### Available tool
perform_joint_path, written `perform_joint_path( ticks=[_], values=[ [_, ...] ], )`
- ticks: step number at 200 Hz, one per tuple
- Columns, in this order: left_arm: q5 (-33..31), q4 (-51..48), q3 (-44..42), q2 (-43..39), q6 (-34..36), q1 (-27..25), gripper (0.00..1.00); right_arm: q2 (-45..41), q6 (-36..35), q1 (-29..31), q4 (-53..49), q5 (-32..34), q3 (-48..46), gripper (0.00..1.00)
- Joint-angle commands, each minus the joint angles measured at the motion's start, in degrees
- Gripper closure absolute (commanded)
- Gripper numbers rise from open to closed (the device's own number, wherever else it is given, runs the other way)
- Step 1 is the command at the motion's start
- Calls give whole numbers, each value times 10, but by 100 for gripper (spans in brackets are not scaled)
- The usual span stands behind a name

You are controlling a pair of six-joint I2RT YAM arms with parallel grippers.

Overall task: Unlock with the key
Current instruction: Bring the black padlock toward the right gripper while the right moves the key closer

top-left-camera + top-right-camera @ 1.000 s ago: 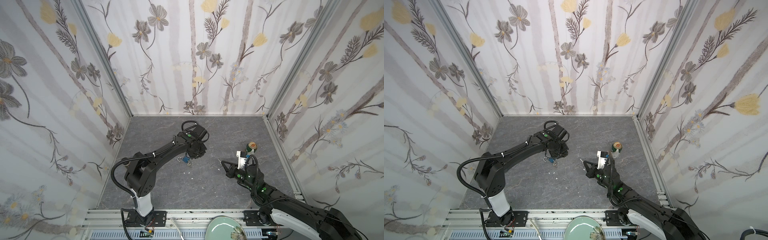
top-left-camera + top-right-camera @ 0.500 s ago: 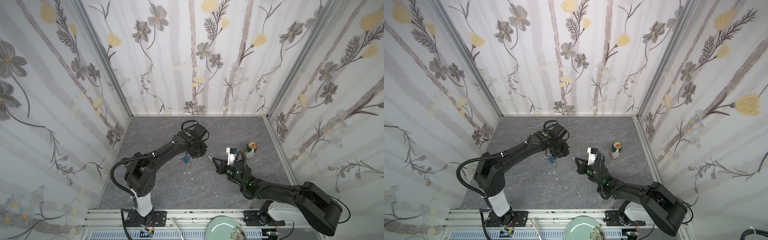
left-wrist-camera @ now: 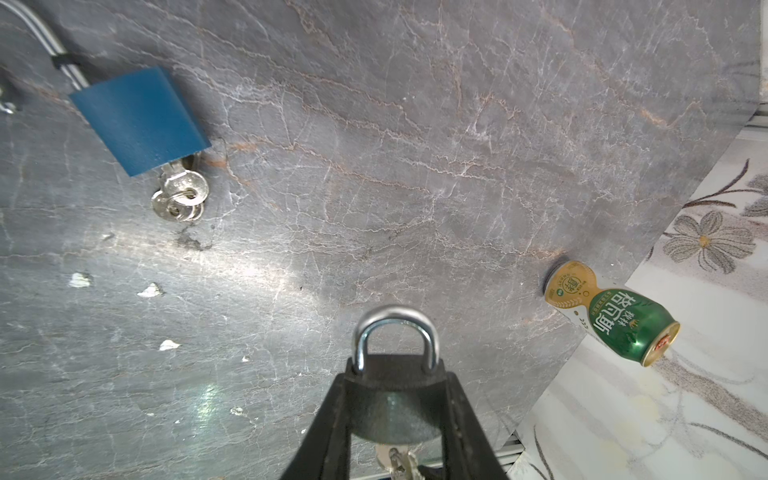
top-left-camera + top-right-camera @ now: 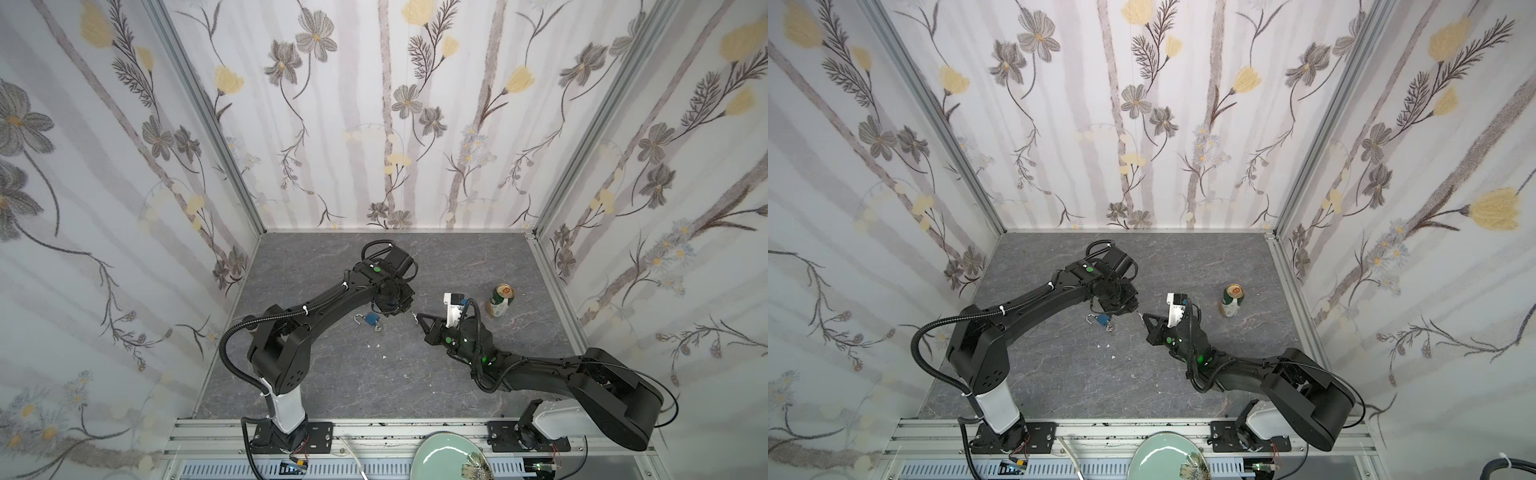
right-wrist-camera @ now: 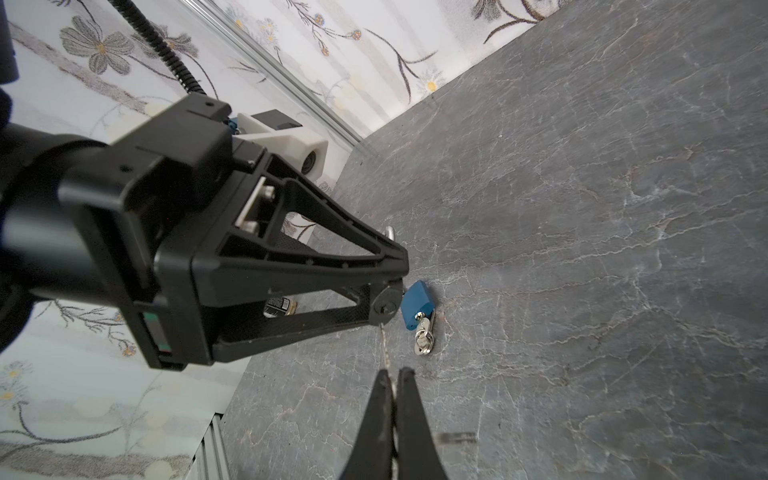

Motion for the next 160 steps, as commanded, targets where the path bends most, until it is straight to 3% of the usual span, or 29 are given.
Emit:
perform_joint_path(
  ticks=[1,160],
  values=[
    [2,1,2,-4,-9,1,83,10,14,1,34,-3,6,100],
    [15,26,-19,-11,-19,1,83,27,21,2,20,10,28,100]
  ],
)
